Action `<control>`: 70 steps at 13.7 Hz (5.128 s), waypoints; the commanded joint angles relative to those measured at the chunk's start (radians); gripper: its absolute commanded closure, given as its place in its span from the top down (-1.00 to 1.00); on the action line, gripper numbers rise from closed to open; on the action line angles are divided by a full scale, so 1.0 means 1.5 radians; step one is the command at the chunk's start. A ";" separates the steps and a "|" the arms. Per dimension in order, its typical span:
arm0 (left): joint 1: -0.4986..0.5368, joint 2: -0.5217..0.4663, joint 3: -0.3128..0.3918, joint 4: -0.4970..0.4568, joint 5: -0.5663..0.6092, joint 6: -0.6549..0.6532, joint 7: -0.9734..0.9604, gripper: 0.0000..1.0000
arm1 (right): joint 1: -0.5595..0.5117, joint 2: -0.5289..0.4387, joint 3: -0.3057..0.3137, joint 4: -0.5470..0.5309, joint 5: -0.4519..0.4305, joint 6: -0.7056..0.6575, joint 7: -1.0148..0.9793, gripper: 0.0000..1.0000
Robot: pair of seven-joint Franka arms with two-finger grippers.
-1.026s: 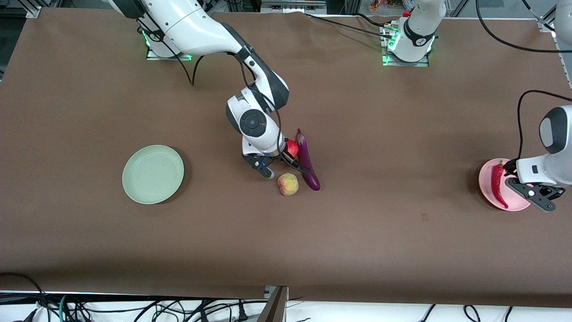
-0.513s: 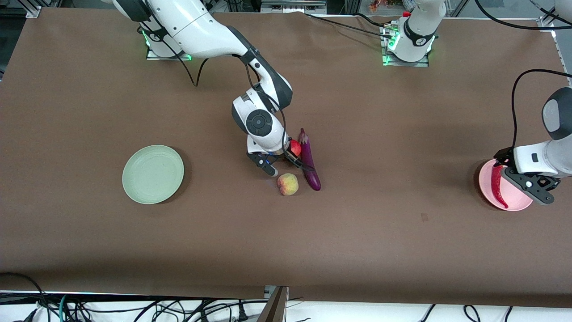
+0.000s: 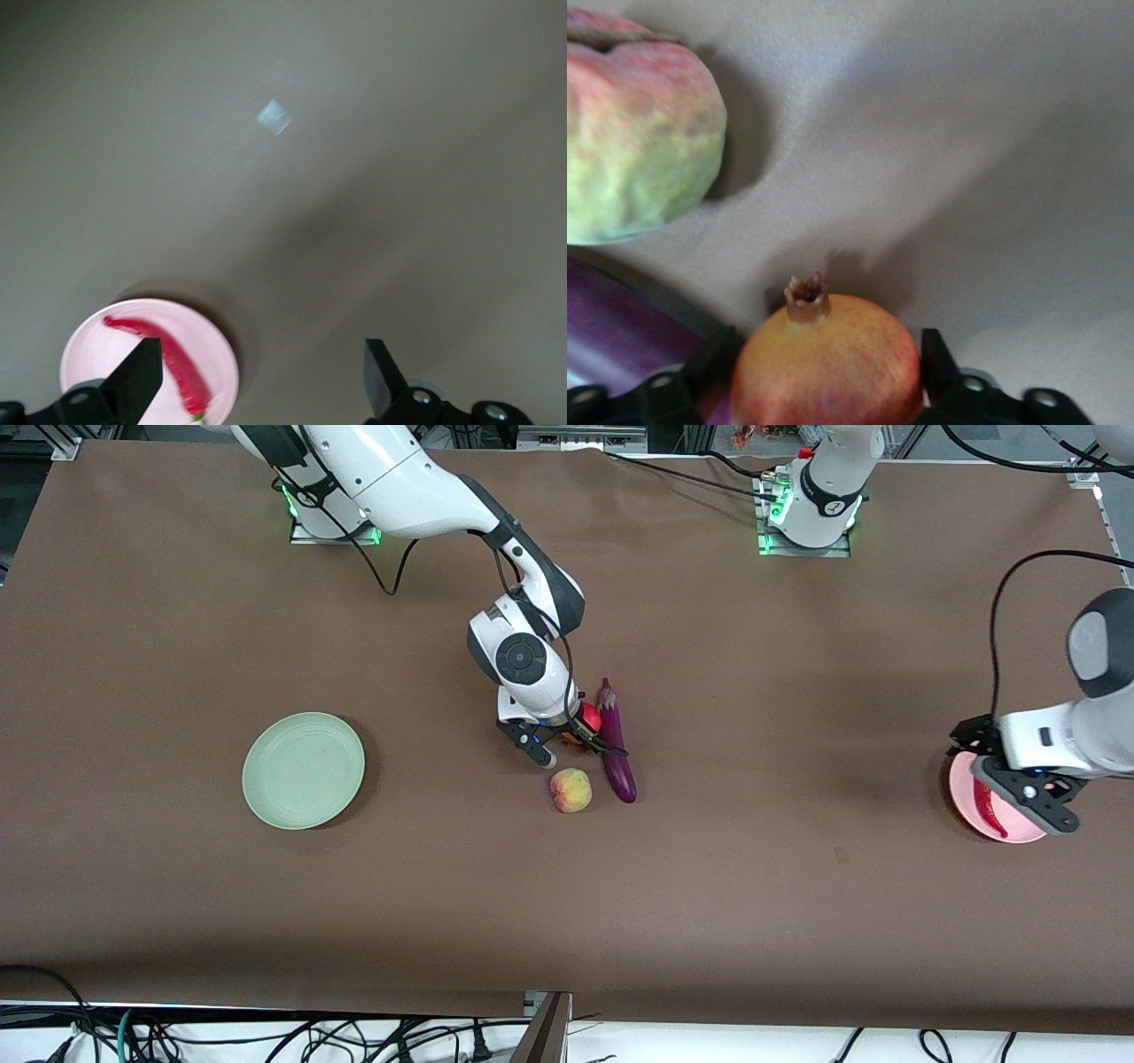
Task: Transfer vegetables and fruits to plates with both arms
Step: 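Carry the pomegranate to the green plate while the left gripper reaches the eggplant, then release the pomegranate on the green plate while the left gripper grasps the eggplant, then carry the eggplant to the pink plate while the right gripper reaches the peach, then lower the eggplant onto the pink plate while the right gripper grasps the peach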
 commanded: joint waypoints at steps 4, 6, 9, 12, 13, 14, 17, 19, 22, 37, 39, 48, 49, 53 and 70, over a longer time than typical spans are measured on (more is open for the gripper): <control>-0.080 0.005 0.004 0.004 -0.060 -0.034 -0.135 1.00 | -0.007 -0.024 -0.007 -0.004 0.009 -0.016 -0.015 -0.64; -0.080 0.008 0.005 0.001 -0.117 -0.037 -0.137 1.00 | -0.047 -0.063 -0.007 0.000 0.010 -0.107 -0.065 -0.64; -0.100 0.023 0.005 -0.003 -0.169 -0.038 -0.188 1.00 | -0.130 -0.144 -0.008 0.000 0.010 -0.284 -0.188 -0.64; -0.189 0.044 0.005 -0.003 -0.176 -0.015 -0.359 1.00 | -0.229 -0.192 -0.013 0.001 0.003 -0.410 -0.370 -0.64; -0.221 0.055 0.005 -0.004 -0.176 0.015 -0.421 1.00 | -0.259 -0.200 -0.016 0.001 -0.003 -0.437 -0.430 -0.64; -0.246 0.067 0.005 -0.009 -0.176 0.042 -0.475 1.00 | -0.273 -0.202 -0.035 0.000 -0.022 -0.454 -0.499 -0.64; -0.338 0.092 0.006 -0.039 -0.172 0.154 -0.655 1.00 | -0.275 -0.201 -0.147 -0.022 -0.085 -0.469 -0.743 -0.62; -0.383 0.093 0.008 -0.113 -0.163 0.285 -0.757 1.00 | -0.276 -0.200 -0.201 -0.071 -0.082 -0.416 -0.858 -0.58; -0.434 0.122 0.012 -0.192 -0.162 0.476 -0.834 1.00 | -0.279 -0.200 -0.210 -0.162 -0.080 -0.288 -0.883 -0.20; -0.467 0.151 0.056 -0.200 -0.059 0.514 -0.844 -1.00 | -0.288 -0.193 -0.127 -0.059 -0.071 -0.360 -0.669 0.93; -0.456 0.124 0.061 -0.149 -0.040 0.360 -0.808 -1.00 | -0.288 -0.189 -0.094 -0.038 -0.039 -0.360 -0.593 0.93; -0.267 0.104 0.075 0.002 0.099 -0.068 -0.256 -1.00 | -0.120 -0.070 -0.068 0.095 0.056 -0.246 -0.149 0.98; -0.231 0.104 0.076 0.002 0.131 -0.069 -0.191 -1.00 | -0.117 -0.068 -0.056 0.106 0.084 -0.239 -0.115 0.98; -0.095 0.104 0.075 0.004 0.253 -0.063 -0.029 -1.00 | -0.076 -0.026 -0.047 0.147 0.092 -0.154 -0.012 0.98; 0.172 0.177 0.046 0.015 0.173 0.180 0.345 1.00 | -0.013 0.069 -0.054 0.148 0.025 0.018 0.028 0.98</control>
